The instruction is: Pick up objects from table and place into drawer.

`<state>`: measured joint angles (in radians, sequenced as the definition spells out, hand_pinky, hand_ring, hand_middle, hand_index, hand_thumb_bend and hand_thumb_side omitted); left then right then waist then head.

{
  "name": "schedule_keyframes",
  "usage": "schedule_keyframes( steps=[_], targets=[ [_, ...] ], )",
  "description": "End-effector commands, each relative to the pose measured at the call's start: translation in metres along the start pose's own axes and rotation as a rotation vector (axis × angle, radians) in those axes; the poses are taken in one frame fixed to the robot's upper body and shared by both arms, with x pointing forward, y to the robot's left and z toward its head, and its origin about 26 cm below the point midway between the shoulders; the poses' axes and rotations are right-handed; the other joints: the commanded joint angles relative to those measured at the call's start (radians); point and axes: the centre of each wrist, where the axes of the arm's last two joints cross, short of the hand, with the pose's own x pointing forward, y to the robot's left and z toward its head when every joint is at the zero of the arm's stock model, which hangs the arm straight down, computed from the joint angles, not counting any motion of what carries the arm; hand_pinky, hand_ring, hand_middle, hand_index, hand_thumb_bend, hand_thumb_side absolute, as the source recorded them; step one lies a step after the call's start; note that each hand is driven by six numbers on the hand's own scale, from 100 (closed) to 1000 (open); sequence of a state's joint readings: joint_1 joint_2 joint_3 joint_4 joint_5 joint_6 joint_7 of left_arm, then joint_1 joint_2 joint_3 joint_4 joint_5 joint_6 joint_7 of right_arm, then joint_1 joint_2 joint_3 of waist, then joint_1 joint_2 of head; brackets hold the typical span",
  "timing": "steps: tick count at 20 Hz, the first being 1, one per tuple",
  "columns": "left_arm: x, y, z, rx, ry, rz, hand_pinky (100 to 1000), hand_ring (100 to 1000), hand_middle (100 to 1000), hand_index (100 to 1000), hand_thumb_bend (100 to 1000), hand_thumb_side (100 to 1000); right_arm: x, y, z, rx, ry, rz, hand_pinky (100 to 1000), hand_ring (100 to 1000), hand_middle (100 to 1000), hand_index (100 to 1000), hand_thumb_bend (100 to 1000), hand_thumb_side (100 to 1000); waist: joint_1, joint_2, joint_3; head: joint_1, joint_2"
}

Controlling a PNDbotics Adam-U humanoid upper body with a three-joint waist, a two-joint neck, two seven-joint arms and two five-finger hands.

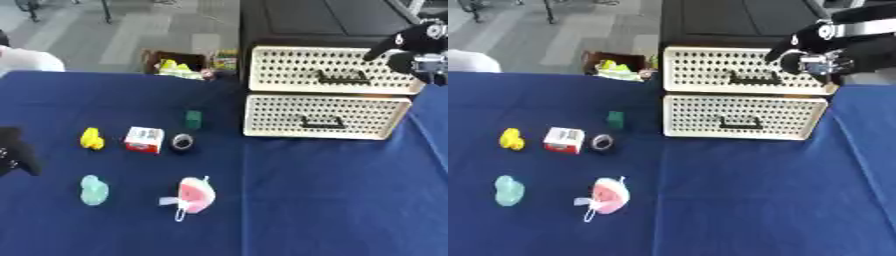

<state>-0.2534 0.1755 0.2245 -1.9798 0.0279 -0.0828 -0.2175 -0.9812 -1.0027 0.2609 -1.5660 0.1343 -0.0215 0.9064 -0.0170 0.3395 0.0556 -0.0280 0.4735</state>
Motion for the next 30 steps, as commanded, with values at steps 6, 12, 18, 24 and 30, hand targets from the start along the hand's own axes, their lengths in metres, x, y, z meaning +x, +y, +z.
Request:
schedule_keyframes(
  steps=[6,12,18,24,30],
  targets=[
    [0.007,0.005,-0.002,-0.026,-0.016,-0.038,445,481,495,712,100,1000,-0.021,-0.004,-0.014,0.052,0.049,-0.005,339,303,319,949,100,1000,-0.010,-0.020,-0.005,0.002,-0.008],
    [0.007,0.005,-0.002,-0.028,-0.012,-0.041,446,481,496,712,100,1000,-0.032,-0.011,-0.032,0.046,0.038,0.017,316,273,279,953,215,1000,-0.011,-0.018,-0.007,0.001,-0.010],
    [0.007,0.005,-0.001,-0.028,-0.006,-0.042,445,482,496,713,100,1000,-0.037,-0.015,-0.040,0.033,-0.017,0.048,313,260,258,954,364,945,-0.010,-0.014,-0.007,0.000,-0.008],
    [0.007,0.004,-0.001,-0.033,-0.005,-0.040,446,482,496,713,100,1000,-0.038,-0.013,-0.045,0.043,-0.042,0.063,299,256,253,952,464,865,-0.010,-0.011,-0.007,-0.002,-0.008],
    [0.006,0.003,-0.001,-0.034,-0.003,-0.036,446,482,496,712,100,1000,-0.042,-0.009,-0.050,0.071,-0.010,0.083,267,240,241,935,524,836,-0.009,-0.008,-0.002,-0.006,-0.009]
  ],
)
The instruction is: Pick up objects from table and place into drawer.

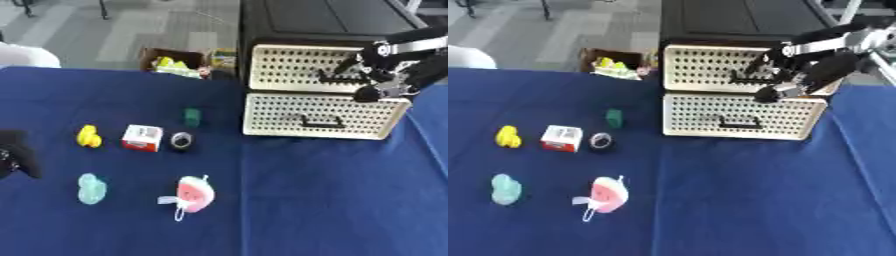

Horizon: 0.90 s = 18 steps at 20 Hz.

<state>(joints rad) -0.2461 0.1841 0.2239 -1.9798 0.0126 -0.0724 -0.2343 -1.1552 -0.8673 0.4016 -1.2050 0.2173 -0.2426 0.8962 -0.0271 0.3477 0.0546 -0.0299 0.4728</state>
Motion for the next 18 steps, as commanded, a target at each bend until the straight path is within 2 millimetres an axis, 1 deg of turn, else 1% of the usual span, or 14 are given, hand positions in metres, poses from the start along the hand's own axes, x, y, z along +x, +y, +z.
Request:
schedule_keyframes(
  steps=[1,5,13,18],
  targets=[
    [0.0066,0.0012,-0.0023,-0.012,-0.023,-0.016,446,482,496,712,100,1000,-0.0009,-0.0113,0.0101,-0.006,0.029,0.041,266,239,241,935,525,840,0.001,-0.015,-0.001,-0.004,-0.008],
    [0.0066,0.0008,-0.0024,-0.013,-0.023,-0.015,446,482,496,712,100,1000,-0.0010,-0.0096,0.0094,-0.001,0.028,0.041,263,242,244,934,532,867,0.003,-0.013,-0.005,-0.005,-0.009],
    [0.0061,-0.0002,-0.0019,-0.015,-0.020,-0.010,446,483,496,712,100,1000,-0.0003,-0.0034,0.0067,0.026,0.053,0.036,253,243,251,929,536,889,0.006,-0.013,-0.005,-0.011,-0.012],
    [0.0061,-0.0008,-0.0021,-0.018,-0.019,-0.008,447,483,497,712,100,1000,0.0071,-0.0059,0.0104,0.021,0.055,0.059,256,245,255,935,521,898,0.008,-0.011,-0.009,-0.010,-0.012]
  ],
)
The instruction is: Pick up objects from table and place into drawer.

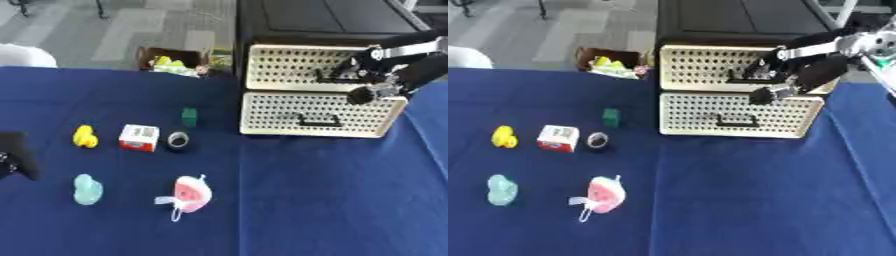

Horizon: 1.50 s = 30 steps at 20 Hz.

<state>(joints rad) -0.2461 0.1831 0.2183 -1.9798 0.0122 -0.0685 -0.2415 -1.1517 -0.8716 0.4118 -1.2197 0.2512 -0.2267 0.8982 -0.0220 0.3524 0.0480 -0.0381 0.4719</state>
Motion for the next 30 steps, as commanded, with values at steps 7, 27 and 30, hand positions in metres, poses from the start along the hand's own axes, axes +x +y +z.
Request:
schedule_keyframes(
  steps=[7,27,30],
  targets=[
    [0.006,0.000,-0.002,-0.009,-0.020,-0.009,447,483,496,710,100,1000,0.017,-0.006,0.014,0.010,0.024,0.070,249,245,258,940,500,919,0.002,-0.015,-0.006,-0.002,-0.011],
    [0.006,-0.001,-0.003,-0.018,-0.010,0.009,449,484,496,708,100,1000,0.061,-0.026,0.043,-0.058,0.156,0.334,228,234,263,929,454,951,0.001,-0.013,-0.023,-0.002,-0.016],
    [0.006,-0.001,-0.003,-0.021,-0.008,0.011,449,484,495,708,100,1000,0.069,-0.023,0.041,-0.042,0.148,0.388,223,233,264,923,453,957,0.000,-0.012,-0.023,-0.004,-0.014]
  ],
)
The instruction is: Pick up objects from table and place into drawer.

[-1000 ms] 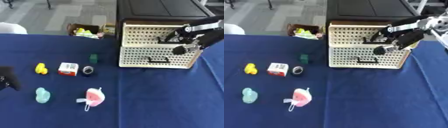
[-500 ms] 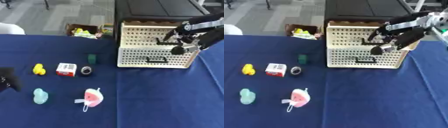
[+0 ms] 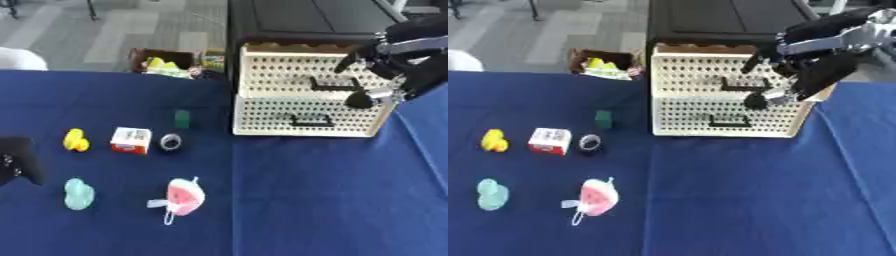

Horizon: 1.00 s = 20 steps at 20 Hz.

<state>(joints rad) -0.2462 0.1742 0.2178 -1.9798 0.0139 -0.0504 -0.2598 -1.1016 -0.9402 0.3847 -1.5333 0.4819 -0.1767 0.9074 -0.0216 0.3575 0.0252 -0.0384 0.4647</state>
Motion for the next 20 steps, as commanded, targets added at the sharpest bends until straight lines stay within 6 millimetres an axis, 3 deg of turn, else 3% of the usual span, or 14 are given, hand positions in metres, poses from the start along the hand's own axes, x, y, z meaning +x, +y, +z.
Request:
schedule_keyframes(
  steps=[1,10,20],
  targets=[
    [0.0068,0.0007,-0.0026,-0.006,-0.024,-0.003,449,484,495,707,100,1000,0.0031,-0.0089,0.0135,-0.006,0.029,0.077,225,234,264,924,452,959,-0.001,-0.017,-0.001,-0.005,-0.007],
    [0.0064,0.0000,-0.0024,-0.009,-0.019,-0.001,450,484,494,708,100,1000,0.0012,-0.0032,0.0057,0.019,0.016,0.072,221,230,261,925,388,860,-0.002,-0.014,0.005,-0.010,-0.011],
    [0.0058,-0.0007,-0.0017,-0.010,-0.012,0.000,451,484,493,704,100,1000,0.0013,-0.0115,0.0081,-0.003,0.077,0.103,225,229,260,925,367,870,0.000,-0.012,0.004,-0.012,-0.014]
  ],
)
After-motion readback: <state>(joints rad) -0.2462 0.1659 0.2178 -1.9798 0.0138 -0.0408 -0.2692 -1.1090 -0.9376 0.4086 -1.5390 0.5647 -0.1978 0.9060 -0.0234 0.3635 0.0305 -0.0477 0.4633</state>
